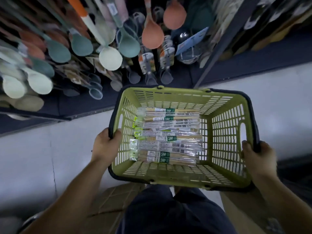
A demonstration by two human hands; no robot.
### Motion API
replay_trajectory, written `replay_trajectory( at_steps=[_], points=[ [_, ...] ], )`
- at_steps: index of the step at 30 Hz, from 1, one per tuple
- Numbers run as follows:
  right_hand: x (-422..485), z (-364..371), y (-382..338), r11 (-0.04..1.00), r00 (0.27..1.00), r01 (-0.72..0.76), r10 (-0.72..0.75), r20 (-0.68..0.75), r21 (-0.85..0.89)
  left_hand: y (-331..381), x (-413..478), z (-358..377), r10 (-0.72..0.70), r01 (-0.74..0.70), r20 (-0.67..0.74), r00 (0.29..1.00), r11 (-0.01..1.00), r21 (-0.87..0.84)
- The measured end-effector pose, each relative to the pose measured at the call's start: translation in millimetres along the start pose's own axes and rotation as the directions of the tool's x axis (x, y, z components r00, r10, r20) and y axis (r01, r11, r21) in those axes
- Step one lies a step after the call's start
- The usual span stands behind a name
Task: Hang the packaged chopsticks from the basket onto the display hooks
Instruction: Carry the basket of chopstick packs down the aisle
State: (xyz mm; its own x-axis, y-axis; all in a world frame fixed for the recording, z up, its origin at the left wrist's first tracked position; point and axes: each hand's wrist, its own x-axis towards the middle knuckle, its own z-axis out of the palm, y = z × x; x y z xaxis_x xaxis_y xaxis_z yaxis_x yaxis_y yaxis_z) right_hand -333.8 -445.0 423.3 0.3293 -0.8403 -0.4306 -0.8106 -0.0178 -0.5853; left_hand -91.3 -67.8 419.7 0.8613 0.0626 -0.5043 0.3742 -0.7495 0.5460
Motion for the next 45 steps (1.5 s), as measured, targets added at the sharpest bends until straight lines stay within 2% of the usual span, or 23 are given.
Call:
replay_trajectory(
  at_steps=[5,10,13,21,31,37,45],
  points=[
    [-33.3,-44.2,11.2,0.976,0.988,-0.112,0.129,-0.085,0.187,59.5,1.7,2.9,0.160,-0.167,0.086,0.983,0.983,0.076],
    [-42.2,-76.4,28.3,0.936,0.952,-0.158,0.229,-0.205,0.314,131.0,11.9,36.1,0.302,-0.325,0.163,0.939,0.934,0.145],
    [-38.2,-99.1,41.2,0.912,0.913,-0.180,0.294,-0.282,0.368,182.7,14.7,68.0,0.374,-0.425,0.240,0.896,0.880,0.213],
    [13.4,-183.1,87.2,0.827,0.795,-0.236,0.466,-0.388,0.510,331.1,-20.9,199.6,0.529,-0.652,0.431,0.731,0.728,0.213],
    [118.9,-306.3,127.1,0.842,0.678,-0.279,0.514,-0.525,0.462,507.8,-79.5,360.9,0.567,-0.735,0.547,0.615,0.663,0.139],
    [216.9,-367.5,140.6,0.810,0.611,-0.301,0.569,-0.550,0.503,613.8,-89.7,459.9,0.619,-0.797,0.574,0.536,0.596,0.100],
    [351.1,-460.4,141.0,0.758,0.504,-0.369,0.649,-0.570,0.538,765.4,-106.2,609.0,0.611,-0.839,0.667,0.427,0.543,0.039]
  ],
)
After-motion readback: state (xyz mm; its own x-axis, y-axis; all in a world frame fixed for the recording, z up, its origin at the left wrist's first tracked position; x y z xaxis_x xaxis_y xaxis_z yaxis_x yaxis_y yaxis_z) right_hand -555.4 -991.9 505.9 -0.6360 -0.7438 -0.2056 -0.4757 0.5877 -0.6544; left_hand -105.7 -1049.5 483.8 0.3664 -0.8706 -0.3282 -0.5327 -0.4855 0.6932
